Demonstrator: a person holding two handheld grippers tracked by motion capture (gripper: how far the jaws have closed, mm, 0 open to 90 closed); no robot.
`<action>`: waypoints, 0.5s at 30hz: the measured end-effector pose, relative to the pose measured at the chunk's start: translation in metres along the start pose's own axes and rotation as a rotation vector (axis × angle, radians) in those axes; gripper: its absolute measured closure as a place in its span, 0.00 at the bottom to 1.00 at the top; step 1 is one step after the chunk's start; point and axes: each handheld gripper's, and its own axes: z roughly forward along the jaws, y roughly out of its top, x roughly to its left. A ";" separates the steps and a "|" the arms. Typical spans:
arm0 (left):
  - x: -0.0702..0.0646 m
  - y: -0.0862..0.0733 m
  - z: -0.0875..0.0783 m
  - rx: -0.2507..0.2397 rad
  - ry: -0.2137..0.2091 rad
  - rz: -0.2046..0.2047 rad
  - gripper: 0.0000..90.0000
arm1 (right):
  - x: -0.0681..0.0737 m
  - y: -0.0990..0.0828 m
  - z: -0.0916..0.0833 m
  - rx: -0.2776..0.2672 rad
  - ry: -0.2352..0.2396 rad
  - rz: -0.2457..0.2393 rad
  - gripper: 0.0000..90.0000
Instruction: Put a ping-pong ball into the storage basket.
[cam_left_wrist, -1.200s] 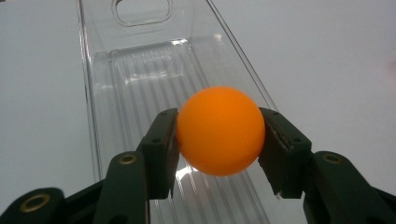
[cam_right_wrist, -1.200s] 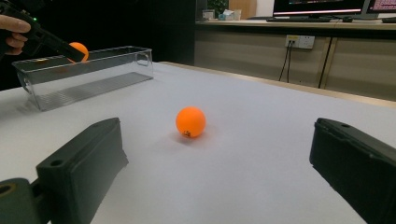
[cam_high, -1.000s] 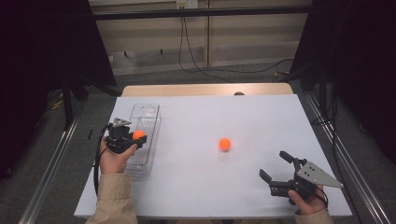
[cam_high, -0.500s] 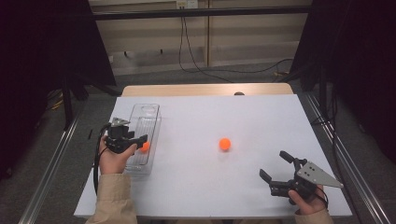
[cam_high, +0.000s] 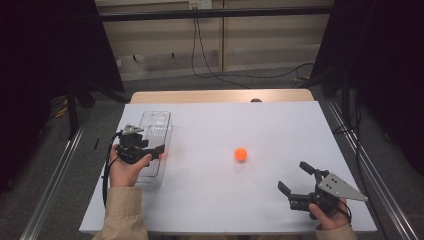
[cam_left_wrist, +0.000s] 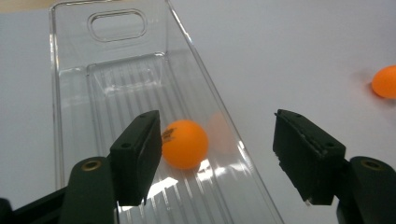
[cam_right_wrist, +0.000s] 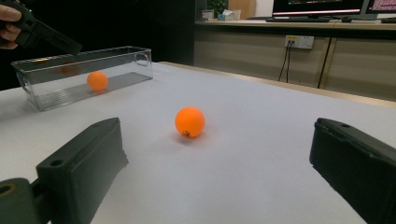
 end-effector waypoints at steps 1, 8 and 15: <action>-0.001 0.000 0.000 0.005 -0.002 0.005 0.35 | 0.000 0.000 0.000 0.000 0.000 0.000 0.03; -0.007 0.003 0.000 0.002 -0.020 0.010 0.32 | 0.000 0.000 0.000 -0.001 0.000 0.000 0.03; -0.014 0.005 0.001 0.006 -0.042 0.026 0.28 | 0.000 0.000 0.000 -0.001 0.000 0.001 0.03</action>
